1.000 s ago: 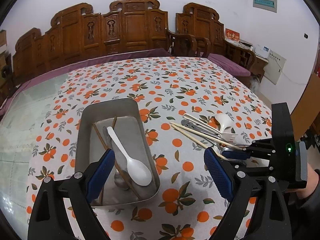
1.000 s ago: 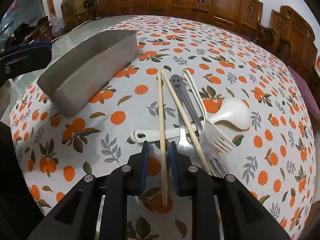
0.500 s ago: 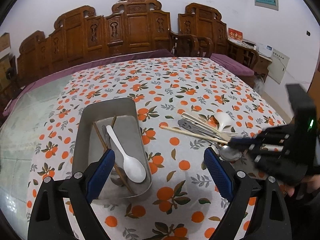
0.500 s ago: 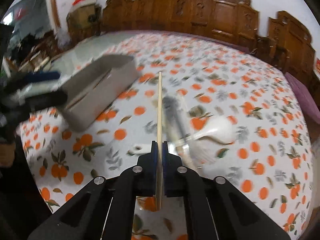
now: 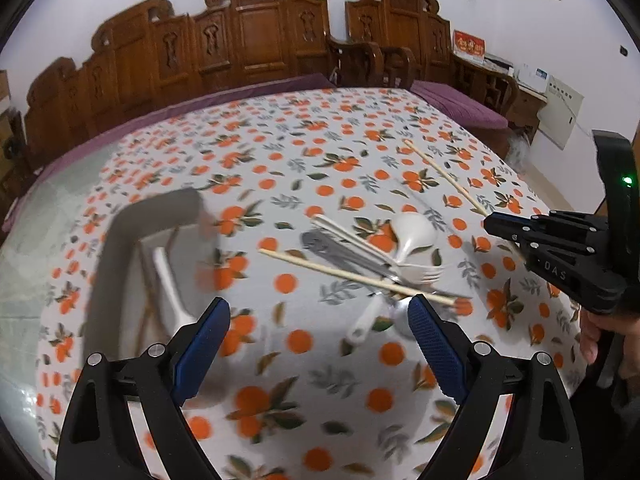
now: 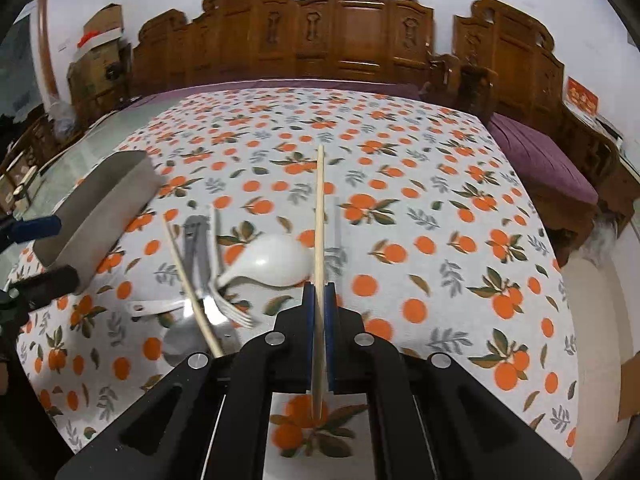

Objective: Organize utensils
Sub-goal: 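Grasp another wooden chopstick with the left tool while the right tool holds its chopstick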

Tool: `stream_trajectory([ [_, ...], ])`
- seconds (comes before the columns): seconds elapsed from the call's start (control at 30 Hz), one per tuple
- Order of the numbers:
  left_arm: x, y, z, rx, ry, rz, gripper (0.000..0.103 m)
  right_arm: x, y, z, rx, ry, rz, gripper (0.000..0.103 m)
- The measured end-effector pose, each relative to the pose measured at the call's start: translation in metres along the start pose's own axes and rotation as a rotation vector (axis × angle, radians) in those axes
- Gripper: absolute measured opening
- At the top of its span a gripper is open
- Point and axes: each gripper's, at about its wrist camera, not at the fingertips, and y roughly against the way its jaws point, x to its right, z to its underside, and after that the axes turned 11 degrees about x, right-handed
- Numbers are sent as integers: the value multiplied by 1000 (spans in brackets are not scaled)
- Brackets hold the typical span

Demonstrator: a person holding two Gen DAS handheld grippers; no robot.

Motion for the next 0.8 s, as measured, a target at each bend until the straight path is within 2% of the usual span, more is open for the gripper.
stream_trajectory([
  [0.2,21,-35,-6,-75,24,-10,87,15,3,-1,14,-58,-3,6],
  [0.37,29,-65,-7,-153,85,-25,87,17,4,-2,20,-73,-8,6],
  [0.5,28,-84,-5,-223,136,-46,74,19,5,-3,26,-88,-12,6],
  [0.57,25,-90,-4,-243,164,-55,72,20,6,-4,29,-98,-15,6],
  [0.6,23,-93,-4,-252,183,-52,68,20,6,-4,30,-101,-16,6],
  [0.63,22,-95,-3,-260,196,-49,58,20,6,-4,31,-103,-17,6],
  [0.8,14,-98,-1,-286,269,-38,42,19,5,-5,31,-101,-21,6],
])
